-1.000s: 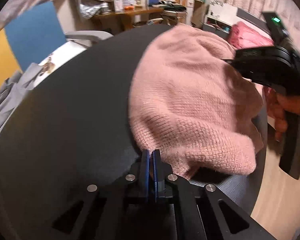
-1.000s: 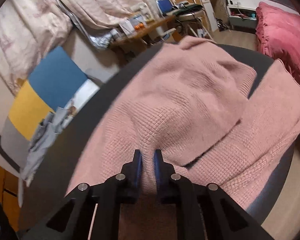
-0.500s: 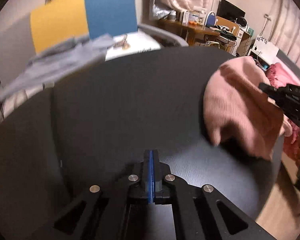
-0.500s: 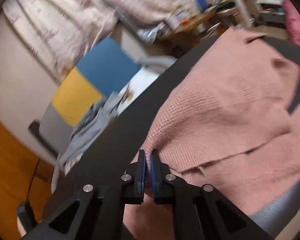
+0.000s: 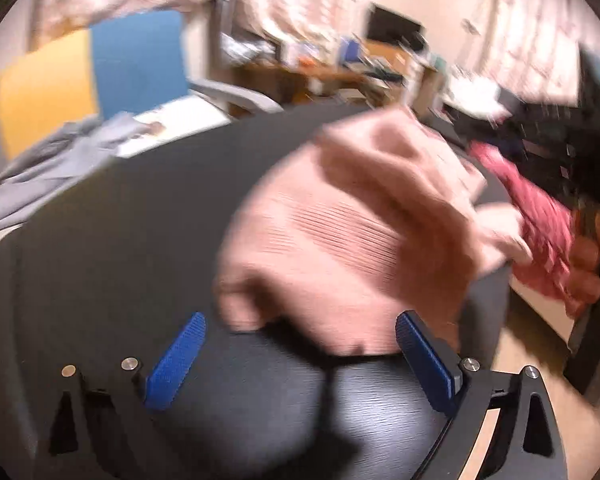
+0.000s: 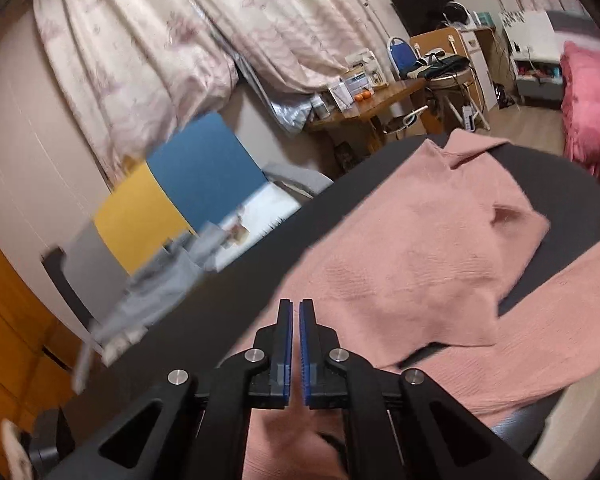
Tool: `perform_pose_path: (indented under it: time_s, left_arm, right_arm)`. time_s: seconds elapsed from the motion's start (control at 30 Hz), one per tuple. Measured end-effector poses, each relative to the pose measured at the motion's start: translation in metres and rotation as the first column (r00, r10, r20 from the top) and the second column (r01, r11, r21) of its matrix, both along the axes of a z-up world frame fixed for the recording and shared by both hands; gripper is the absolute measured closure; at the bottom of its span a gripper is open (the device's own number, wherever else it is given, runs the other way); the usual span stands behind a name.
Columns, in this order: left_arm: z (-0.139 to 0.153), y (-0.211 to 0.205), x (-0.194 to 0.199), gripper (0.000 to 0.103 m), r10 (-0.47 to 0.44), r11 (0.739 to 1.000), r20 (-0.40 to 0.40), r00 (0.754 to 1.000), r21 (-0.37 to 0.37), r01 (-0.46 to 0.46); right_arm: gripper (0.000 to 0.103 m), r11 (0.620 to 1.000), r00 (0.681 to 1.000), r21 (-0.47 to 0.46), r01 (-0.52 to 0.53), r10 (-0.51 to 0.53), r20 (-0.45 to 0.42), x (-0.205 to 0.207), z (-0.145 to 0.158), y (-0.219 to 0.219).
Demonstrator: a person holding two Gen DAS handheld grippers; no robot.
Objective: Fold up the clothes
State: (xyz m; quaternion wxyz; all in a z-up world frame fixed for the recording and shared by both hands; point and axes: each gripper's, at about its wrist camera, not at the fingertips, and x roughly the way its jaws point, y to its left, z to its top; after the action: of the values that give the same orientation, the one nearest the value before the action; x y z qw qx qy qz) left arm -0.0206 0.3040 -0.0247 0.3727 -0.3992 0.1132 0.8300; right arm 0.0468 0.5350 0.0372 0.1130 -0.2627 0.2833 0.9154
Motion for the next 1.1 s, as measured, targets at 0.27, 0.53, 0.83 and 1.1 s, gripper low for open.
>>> perform_pose_path:
  time_s: [0.27, 0.53, 0.83, 1.1]
  left_arm:
    - [-0.032, 0.041, -0.024, 0.000, 0.124, 0.983, 0.088, 0.988, -0.145, -0.110]
    - [-0.023, 0.034, -0.033, 0.094, 0.088, 0.990, 0.156, 0.984, -0.125, -0.068]
    - [0.038, -0.050, -0.041, 0.095, 0.095, 0.994, 0.195, 0.976, 0.042, -0.105]
    - [0.056, -0.146, -0.055, 0.095, 0.172, 0.956, 0.348, 0.921, 0.165, -0.241]
  right_arm:
    - [0.065, 0.990, 0.978, -0.140, 0.022, 0.008, 0.211, -0.055, -0.041, 0.029]
    - [0.100, 0.971, 0.981, -0.230, -0.067, 0.106, 0.162, -0.084, -0.047, 0.041]
    - [0.100, 0.961, 0.984, -0.211, -0.176, 0.175, -0.022, -0.085, 0.028, 0.007]
    - [0.103, 0.918, 0.932, -0.168, -0.360, 0.347, -0.104, -0.124, 0.085, -0.072]
